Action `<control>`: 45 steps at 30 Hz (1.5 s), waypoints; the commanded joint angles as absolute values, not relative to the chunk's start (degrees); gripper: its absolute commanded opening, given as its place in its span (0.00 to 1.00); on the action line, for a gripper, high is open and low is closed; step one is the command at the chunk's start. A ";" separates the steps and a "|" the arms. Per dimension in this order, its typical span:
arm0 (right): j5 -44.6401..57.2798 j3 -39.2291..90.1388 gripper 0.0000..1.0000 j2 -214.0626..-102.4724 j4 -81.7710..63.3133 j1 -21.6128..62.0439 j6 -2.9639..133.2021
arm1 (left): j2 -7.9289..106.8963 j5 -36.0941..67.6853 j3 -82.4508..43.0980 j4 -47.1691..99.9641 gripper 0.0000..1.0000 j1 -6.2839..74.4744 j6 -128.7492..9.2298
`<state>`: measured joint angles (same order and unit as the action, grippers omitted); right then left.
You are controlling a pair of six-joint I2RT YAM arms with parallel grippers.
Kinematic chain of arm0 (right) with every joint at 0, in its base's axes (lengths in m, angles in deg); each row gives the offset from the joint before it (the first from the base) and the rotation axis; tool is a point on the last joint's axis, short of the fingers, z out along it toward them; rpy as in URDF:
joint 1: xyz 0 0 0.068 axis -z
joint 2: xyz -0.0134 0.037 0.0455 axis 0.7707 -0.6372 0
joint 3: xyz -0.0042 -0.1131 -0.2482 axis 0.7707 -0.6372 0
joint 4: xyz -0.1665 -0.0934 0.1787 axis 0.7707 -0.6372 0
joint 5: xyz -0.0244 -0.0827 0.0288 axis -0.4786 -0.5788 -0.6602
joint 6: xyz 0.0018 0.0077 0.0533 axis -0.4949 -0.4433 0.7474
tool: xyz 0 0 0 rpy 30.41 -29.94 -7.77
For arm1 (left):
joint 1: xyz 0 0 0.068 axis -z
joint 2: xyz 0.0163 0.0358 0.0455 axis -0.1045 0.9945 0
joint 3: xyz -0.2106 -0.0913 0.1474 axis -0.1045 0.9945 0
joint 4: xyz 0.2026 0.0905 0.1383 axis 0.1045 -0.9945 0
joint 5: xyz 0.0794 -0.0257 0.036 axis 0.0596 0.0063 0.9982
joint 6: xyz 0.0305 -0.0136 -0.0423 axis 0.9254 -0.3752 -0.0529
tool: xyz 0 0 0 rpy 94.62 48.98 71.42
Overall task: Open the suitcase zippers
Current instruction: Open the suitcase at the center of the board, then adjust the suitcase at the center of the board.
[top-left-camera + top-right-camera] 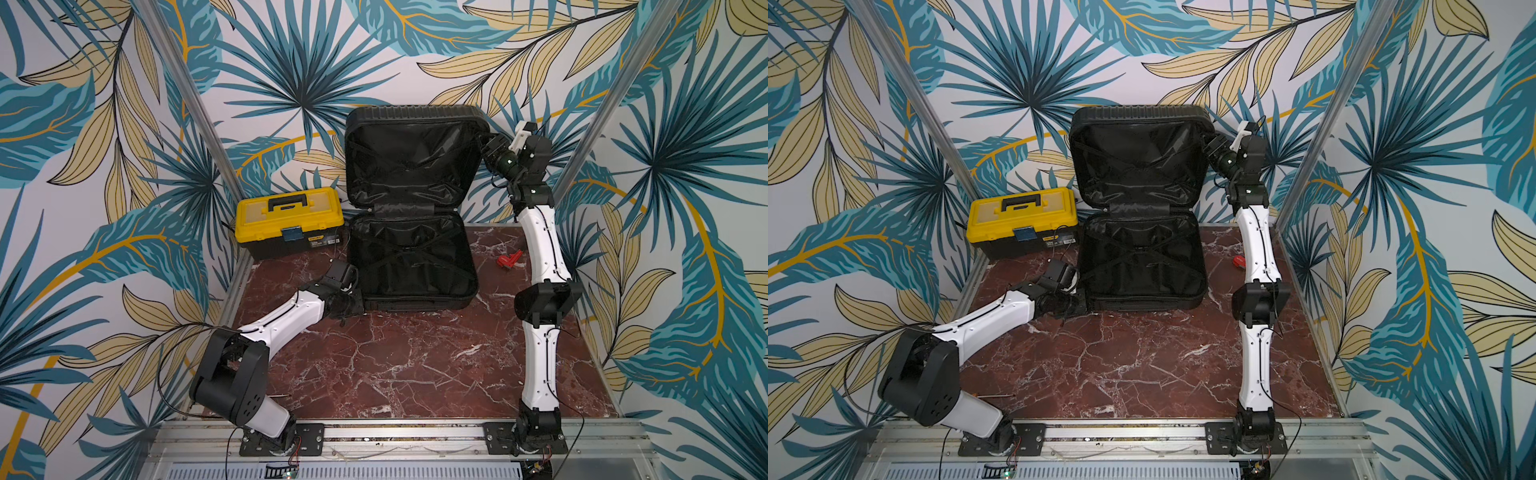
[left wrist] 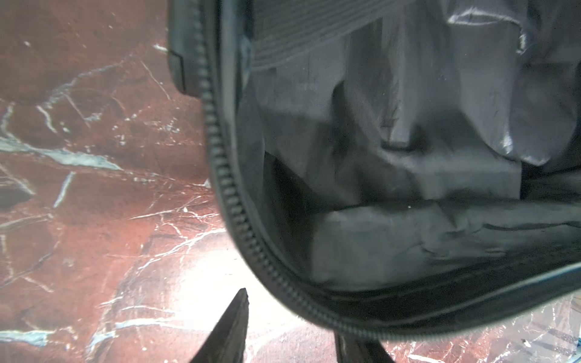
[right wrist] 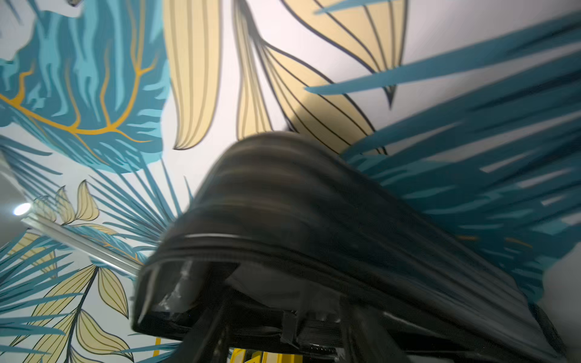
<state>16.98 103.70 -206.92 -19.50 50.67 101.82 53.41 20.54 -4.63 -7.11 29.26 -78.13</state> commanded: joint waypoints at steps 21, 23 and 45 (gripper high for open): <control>20.74 91.35 0.58 -195.98 -15.33 49.59 94.39 | 60.45 18.97 -24.54 -5.33 0.39 38.50 -75.14; 20.62 91.26 0.58 -196.14 -15.93 49.30 94.10 | 65.84 19.77 -28.74 -5.39 0.40 39.15 -74.93; 16.38 93.51 0.58 -198.94 -20.02 48.40 90.71 | 75.12 22.15 -27.32 -11.27 0.35 47.21 -68.43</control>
<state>17.70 90.87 -197.41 -19.92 48.48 91.79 75.77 23.27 -30.12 -6.67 46.09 -70.11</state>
